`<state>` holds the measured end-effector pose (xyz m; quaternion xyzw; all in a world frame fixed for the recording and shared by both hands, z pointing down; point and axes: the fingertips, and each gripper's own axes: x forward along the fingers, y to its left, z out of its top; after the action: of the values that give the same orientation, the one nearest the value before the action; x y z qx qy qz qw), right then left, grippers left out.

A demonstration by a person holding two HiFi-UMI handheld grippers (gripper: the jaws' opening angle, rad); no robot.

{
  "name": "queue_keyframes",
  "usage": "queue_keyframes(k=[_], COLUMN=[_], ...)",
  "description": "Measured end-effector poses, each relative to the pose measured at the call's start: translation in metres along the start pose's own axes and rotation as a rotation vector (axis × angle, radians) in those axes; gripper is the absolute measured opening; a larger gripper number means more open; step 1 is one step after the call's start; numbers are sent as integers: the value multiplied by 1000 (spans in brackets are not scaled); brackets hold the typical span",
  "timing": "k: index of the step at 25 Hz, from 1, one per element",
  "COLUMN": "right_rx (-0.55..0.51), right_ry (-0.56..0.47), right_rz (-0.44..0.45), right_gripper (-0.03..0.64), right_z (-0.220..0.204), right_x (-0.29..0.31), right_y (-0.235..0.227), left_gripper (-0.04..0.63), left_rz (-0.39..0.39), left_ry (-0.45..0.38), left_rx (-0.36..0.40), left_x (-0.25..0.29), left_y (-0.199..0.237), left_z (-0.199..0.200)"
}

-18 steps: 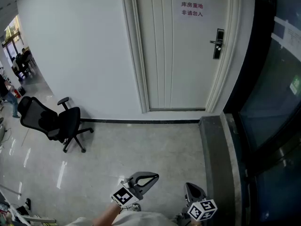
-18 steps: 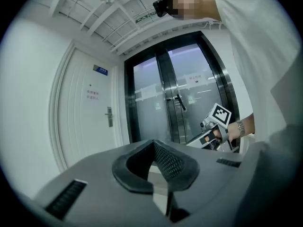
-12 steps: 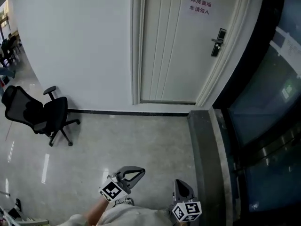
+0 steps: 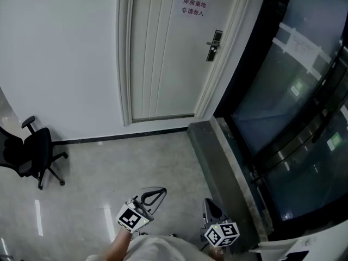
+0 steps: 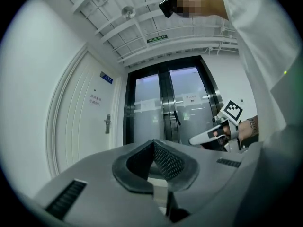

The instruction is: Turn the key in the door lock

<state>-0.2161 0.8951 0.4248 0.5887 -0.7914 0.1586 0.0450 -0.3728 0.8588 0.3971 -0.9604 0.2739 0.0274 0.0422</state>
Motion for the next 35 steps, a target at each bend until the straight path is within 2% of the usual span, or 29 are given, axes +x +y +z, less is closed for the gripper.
queue_keyframes(k=[3, 6, 10, 14, 16, 19, 22, 27, 30, 35], right_rx=[5, 5, 9, -40, -55, -96, -128, -36, -50, -112], right_ry=[-82, -126, -158, -133, -99, -56, -22, 28, 41, 2], right_rz=[9, 50, 132, 190, 172, 98, 77, 107, 119, 61], right_gripper=[-8, -8, -8, -8, -8, -8, -8, -8, -8, -8], right_z=[17, 19, 23, 17, 10, 2, -1, -5, 13, 54], right_x=[-2, -4, -18, -32, -33, -27, -9, 44, 85, 148], right_y=[-9, -14, -28, -48, -66, -88, -98, -103, -99, -108], left_gripper=[4, 3, 3, 3, 3, 3, 3, 3, 3, 3], left_rz=[-20, 8, 50, 80, 93, 75, 45, 35, 7, -80], left_ry=[81, 134, 78, 55, 76, 74, 71, 92, 71, 32], left_rx=[-62, -109, -140, -110, -116, -94, -79, -127, -139, -49], left_x=[-1, -5, 7, 36, 51, 72, 91, 124, 147, 185], left_y=[-25, -39, -52, -60, -61, -59, -47, -6, 28, 84], left_z=[-16, -25, -19, -12, -19, -18, -23, -44, -40, -33])
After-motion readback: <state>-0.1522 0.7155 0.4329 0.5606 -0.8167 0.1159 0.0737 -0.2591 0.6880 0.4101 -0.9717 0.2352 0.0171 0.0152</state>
